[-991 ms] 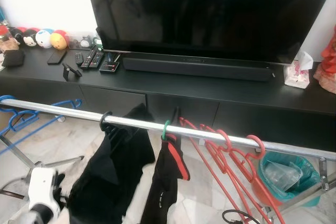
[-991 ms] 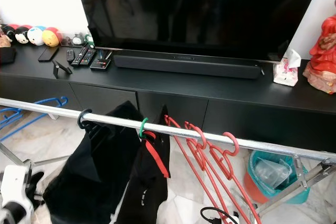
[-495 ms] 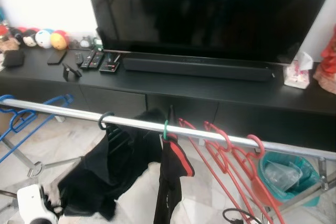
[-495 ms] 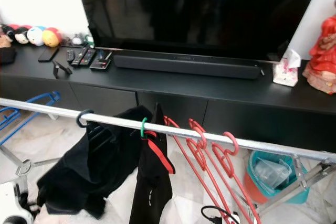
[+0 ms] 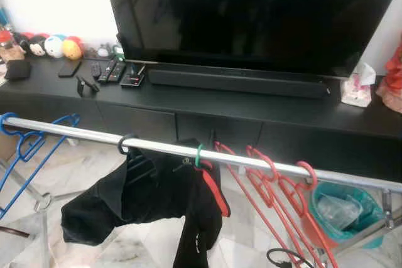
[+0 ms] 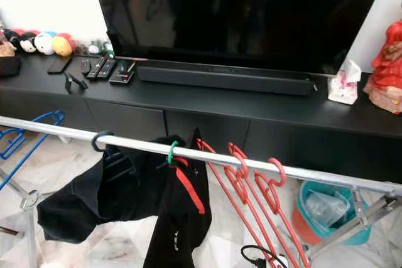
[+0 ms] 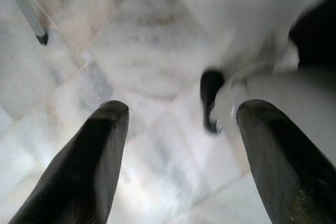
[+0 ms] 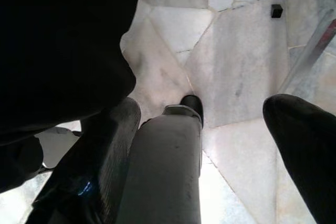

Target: Hang hanger

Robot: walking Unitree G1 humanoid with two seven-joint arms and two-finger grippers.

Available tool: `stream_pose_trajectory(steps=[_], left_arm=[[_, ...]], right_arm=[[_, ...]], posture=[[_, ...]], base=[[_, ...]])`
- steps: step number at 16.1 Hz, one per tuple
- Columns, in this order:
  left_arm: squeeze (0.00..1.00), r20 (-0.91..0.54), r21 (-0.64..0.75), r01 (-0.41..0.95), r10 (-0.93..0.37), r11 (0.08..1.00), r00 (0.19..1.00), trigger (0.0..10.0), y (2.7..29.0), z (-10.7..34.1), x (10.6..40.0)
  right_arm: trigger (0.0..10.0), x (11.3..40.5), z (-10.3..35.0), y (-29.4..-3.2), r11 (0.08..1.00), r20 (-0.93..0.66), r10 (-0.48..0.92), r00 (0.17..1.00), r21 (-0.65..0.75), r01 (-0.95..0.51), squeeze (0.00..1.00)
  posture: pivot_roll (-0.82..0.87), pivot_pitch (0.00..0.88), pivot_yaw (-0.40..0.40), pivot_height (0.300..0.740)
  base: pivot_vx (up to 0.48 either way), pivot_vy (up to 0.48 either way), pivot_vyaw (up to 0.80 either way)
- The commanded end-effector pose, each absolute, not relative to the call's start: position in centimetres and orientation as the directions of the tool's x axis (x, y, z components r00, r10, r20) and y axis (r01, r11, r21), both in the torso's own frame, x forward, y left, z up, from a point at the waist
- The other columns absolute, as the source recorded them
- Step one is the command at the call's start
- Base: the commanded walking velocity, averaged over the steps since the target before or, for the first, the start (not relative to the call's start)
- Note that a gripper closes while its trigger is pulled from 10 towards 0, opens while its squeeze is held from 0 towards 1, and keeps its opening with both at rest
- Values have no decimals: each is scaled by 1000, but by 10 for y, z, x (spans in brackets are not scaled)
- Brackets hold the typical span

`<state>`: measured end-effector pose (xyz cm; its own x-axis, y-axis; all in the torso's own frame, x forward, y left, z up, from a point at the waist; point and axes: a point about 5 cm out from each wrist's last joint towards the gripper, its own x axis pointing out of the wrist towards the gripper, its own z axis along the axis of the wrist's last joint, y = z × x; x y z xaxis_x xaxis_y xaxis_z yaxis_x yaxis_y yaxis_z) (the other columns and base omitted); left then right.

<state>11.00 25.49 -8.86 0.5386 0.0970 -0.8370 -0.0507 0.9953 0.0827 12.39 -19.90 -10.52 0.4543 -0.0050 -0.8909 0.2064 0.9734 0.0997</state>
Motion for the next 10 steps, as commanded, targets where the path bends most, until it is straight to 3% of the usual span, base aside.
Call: stream_pose_trajectory(steps=[1,6,10], left_arm=[[0,-857,124,11,101,992,506,10000,258,-90,111],[0,-875,201,78,143,977,462,10000,257,-90,128],[0,-883,200,26,169,979,437,10000,257,-91,129]], right_arm=[[10000,125,-105,-200,972,-891,-16,454,91,214,0],[10000,129,-104,-202,971,-891,-42,453,71,229,0],[10000,129,-104,-202,972,-889,-45,455,67,227,0]], posture=[[98,0,-1,740],[71,0,-3,740],[51,0,11,740]], base=[[0,0,0],[0,0,0],[0,0,0]])
